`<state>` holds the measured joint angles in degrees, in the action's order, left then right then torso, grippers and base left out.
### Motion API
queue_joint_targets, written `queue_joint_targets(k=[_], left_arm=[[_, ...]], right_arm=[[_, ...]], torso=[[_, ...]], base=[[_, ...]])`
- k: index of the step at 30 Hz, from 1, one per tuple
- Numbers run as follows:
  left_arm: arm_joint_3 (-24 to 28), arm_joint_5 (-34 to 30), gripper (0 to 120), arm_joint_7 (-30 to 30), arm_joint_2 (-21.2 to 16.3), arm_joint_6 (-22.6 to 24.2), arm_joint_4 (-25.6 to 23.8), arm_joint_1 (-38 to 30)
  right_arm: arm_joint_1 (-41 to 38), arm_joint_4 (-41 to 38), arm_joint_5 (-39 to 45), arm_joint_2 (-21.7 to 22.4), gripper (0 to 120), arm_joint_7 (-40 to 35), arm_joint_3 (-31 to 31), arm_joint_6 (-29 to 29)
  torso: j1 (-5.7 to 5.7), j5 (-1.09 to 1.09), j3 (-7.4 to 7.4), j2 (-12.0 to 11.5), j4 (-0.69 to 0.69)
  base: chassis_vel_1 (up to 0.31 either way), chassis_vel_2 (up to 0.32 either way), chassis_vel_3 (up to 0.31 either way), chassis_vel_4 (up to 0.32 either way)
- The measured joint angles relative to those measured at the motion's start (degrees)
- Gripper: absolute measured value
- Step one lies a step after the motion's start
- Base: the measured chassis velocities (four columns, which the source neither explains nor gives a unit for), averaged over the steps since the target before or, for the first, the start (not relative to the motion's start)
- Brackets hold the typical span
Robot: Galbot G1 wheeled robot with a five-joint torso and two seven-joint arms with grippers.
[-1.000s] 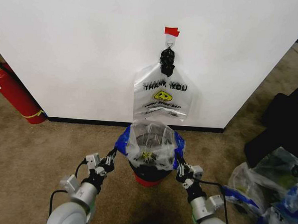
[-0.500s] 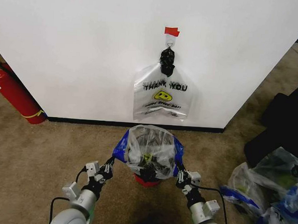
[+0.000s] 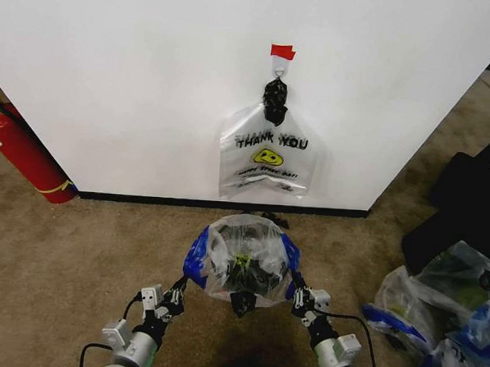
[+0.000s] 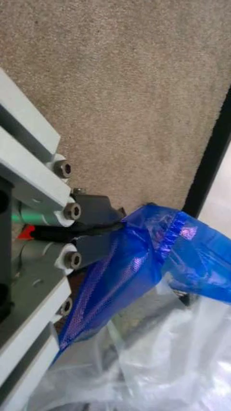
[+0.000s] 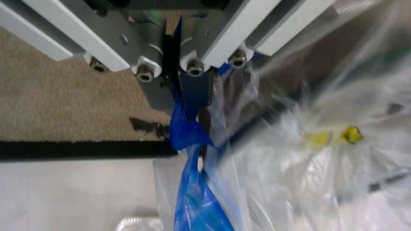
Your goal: Pick up the garbage bag from the wall and place it over the trash bin.
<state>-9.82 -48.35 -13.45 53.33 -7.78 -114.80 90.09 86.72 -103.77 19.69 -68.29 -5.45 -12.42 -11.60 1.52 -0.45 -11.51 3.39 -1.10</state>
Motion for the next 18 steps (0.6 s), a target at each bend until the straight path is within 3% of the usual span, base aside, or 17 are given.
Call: queue_joint_targets(k=[18], left_arm=[[6.80,2.60,0,-0.48,1.42,0.45,6.85,-9.56]], right_arm=[[-6.08,5.48,5.02,0.63,0,0.07,0.45,2.00]], torso=[[0.01,-0.01,0.00,0.00,0.00]], base=[[0.000,0.000,0.000,0.000]])
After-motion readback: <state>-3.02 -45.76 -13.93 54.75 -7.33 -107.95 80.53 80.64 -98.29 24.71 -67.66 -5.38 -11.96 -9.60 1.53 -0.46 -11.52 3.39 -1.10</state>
